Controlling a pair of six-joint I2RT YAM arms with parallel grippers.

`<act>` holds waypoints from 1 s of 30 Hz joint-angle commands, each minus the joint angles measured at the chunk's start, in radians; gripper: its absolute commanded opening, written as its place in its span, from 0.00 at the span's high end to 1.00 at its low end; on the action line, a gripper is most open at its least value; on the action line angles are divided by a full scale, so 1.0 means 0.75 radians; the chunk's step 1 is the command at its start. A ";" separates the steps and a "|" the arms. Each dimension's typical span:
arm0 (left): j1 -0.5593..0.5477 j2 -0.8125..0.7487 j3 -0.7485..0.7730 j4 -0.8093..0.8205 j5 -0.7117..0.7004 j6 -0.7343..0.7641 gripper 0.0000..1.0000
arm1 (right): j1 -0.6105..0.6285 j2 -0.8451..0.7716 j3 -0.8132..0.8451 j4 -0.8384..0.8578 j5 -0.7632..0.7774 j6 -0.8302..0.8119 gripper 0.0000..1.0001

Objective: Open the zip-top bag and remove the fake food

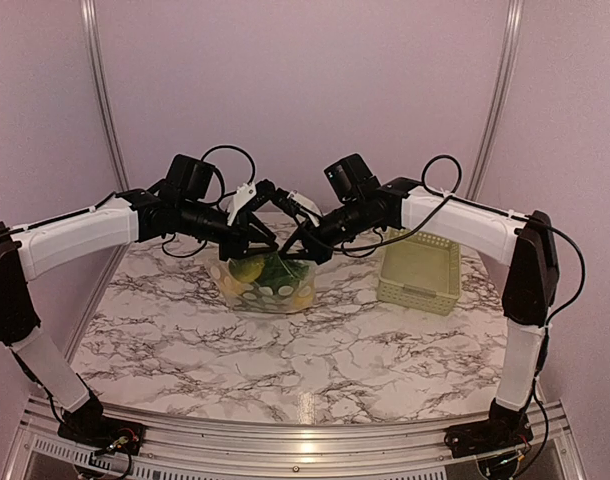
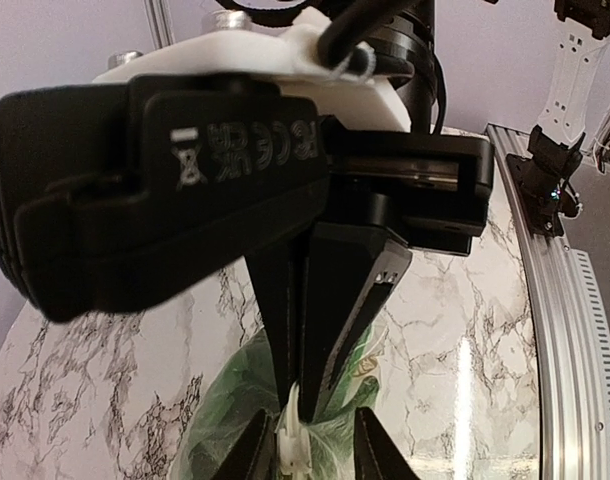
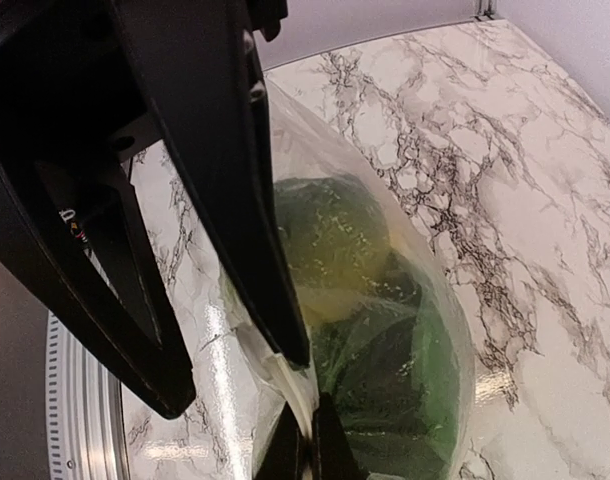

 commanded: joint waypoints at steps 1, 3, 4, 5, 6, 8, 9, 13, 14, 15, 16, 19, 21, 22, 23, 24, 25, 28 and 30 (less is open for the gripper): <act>-0.001 0.012 0.020 -0.063 -0.027 0.025 0.73 | 0.006 -0.047 -0.007 0.014 -0.012 -0.004 1.00; -0.001 0.014 0.012 -0.076 -0.035 0.032 0.73 | 0.006 -0.046 -0.005 0.012 -0.016 -0.004 1.00; -0.001 0.015 0.014 -0.087 -0.034 0.034 0.75 | 0.006 -0.046 -0.004 0.012 -0.016 -0.004 1.00; -0.001 0.018 0.014 -0.094 -0.037 0.036 0.77 | 0.006 -0.044 0.000 0.010 -0.016 -0.005 1.00; -0.001 0.019 0.014 -0.100 -0.040 0.038 0.79 | 0.006 -0.043 0.002 0.007 -0.016 -0.005 1.00; -0.001 0.022 0.012 -0.105 -0.046 0.040 0.84 | 0.006 -0.043 0.009 0.003 -0.016 -0.007 1.00; -0.001 0.021 0.012 -0.104 -0.048 0.041 0.85 | 0.007 -0.043 0.011 0.002 -0.016 -0.008 1.00; 0.000 0.018 0.010 -0.103 -0.064 0.042 0.93 | 0.006 -0.043 0.014 0.002 -0.018 -0.004 1.00; 0.001 0.015 0.007 -0.105 -0.072 0.044 0.94 | 0.004 -0.043 0.015 0.005 -0.018 -0.001 1.00; 0.001 0.013 0.004 -0.108 -0.082 0.047 0.95 | 0.003 -0.044 0.014 0.007 -0.018 0.003 1.00; 0.003 0.009 0.003 -0.112 -0.089 0.051 0.95 | 0.001 -0.045 0.014 0.009 -0.016 0.006 1.00; 0.017 -0.010 -0.011 -0.127 -0.101 0.063 0.96 | -0.011 -0.048 0.004 0.020 -0.023 0.021 1.00; 0.033 -0.027 -0.027 -0.131 -0.099 0.067 0.97 | -0.017 -0.055 -0.007 0.038 -0.026 0.032 1.00; 0.040 -0.033 -0.036 -0.136 -0.100 0.070 0.97 | -0.019 -0.057 -0.012 0.042 -0.026 0.036 1.00; 0.050 -0.044 -0.045 -0.137 -0.102 0.071 0.98 | -0.021 -0.059 -0.011 0.044 -0.026 0.035 1.00; 0.059 -0.055 -0.053 -0.139 -0.105 0.071 0.98 | -0.023 -0.058 -0.013 0.043 -0.025 0.035 1.00; 0.071 -0.064 -0.063 -0.142 -0.108 0.073 0.98 | -0.026 -0.057 -0.015 0.044 -0.024 0.035 1.00; 0.113 -0.097 -0.093 -0.150 -0.114 0.076 0.98 | -0.038 -0.060 -0.026 0.045 -0.023 0.035 1.00; 0.154 -0.126 -0.114 -0.161 -0.113 0.082 0.98 | -0.046 -0.061 -0.029 0.045 -0.022 0.035 1.00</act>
